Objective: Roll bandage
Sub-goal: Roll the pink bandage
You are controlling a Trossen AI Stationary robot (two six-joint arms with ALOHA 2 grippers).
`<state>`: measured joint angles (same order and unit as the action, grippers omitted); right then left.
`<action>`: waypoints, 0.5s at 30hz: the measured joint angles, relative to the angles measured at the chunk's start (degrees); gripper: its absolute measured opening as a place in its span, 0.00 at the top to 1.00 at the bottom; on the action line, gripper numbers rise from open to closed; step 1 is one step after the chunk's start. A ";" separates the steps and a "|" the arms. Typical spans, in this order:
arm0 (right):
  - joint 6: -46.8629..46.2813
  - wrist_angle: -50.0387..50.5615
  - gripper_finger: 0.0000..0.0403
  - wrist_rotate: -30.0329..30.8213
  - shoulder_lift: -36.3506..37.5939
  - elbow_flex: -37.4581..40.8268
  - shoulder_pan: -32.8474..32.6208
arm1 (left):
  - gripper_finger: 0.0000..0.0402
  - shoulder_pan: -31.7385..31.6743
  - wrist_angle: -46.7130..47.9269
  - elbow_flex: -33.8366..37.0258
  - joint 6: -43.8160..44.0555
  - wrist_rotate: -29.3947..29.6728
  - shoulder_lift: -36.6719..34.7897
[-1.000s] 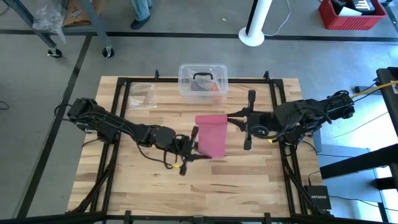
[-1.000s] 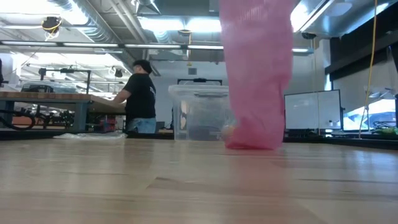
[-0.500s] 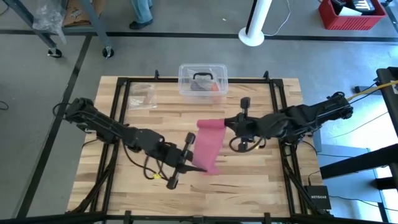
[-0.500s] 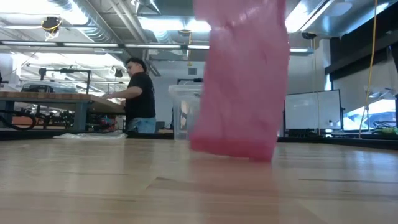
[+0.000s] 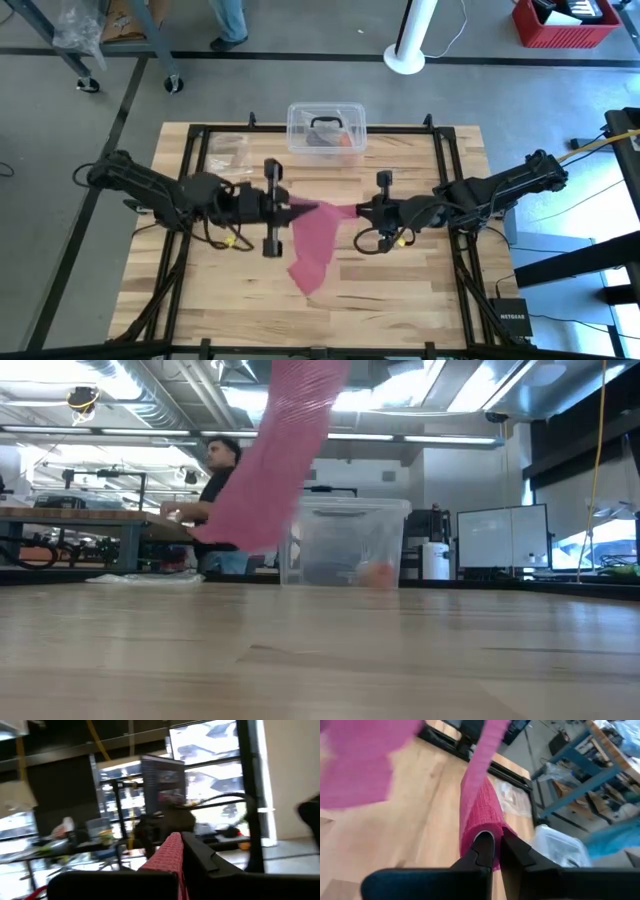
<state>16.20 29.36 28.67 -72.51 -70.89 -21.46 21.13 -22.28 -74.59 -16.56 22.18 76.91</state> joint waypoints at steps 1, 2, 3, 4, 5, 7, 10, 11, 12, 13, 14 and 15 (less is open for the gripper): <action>-0.19 -0.02 0.96 -0.92 0.00 0.44 -0.53 | 0.99 -0.70 0.08 0.00 -0.08 0.44 -0.32; -0.25 0.04 0.96 -1.38 -0.02 0.65 -1.14 | 1.00 -1.39 0.33 0.00 -0.40 0.54 -0.48; -0.25 -0.05 0.96 -1.57 -0.06 0.80 -1.78 | 1.00 -2.25 0.85 0.00 -0.78 0.55 -0.61; -0.17 -0.35 0.96 -1.77 -0.23 0.87 -2.58 | 1.00 -3.09 1.74 0.00 -1.23 0.74 -0.68; -0.12 -0.38 0.96 -1.76 -0.33 0.89 -3.45 | 0.99 -3.95 2.79 0.00 -1.48 1.09 -0.79; -0.10 -0.02 0.96 -1.80 -0.50 0.97 -5.59 | 0.99 -5.64 5.69 0.02 -0.88 2.01 -0.86; -0.12 -0.29 0.96 -1.67 -0.46 0.98 -8.94 | 0.98 -8.17 8.91 0.02 1.44 2.18 -0.88; -0.13 -0.28 0.96 -1.67 -0.46 0.98 -9.98 | 0.99 -8.96 9.69 0.02 2.68 2.18 -0.88; -0.30 -0.24 0.96 -1.59 -0.46 0.98 -11.08 | 0.99 -9.74 10.66 0.02 3.40 2.09 -0.88; -0.61 -0.19 0.96 -1.40 -0.46 0.98 -12.17 | 0.99 -10.49 11.61 0.02 4.24 1.99 -0.78; -0.82 -0.19 0.96 -1.28 -0.46 0.98 -13.04 | 0.99 -11.23 12.68 0.02 5.09 1.94 -0.73; -0.87 -0.34 0.96 -1.24 -0.49 0.98 -13.86 | 1.00 -11.94 14.10 0.02 5.81 1.92 -0.68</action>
<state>15.33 29.03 27.44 -73.00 -69.91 -35.32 9.18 -8.19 -74.56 -10.75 24.11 76.23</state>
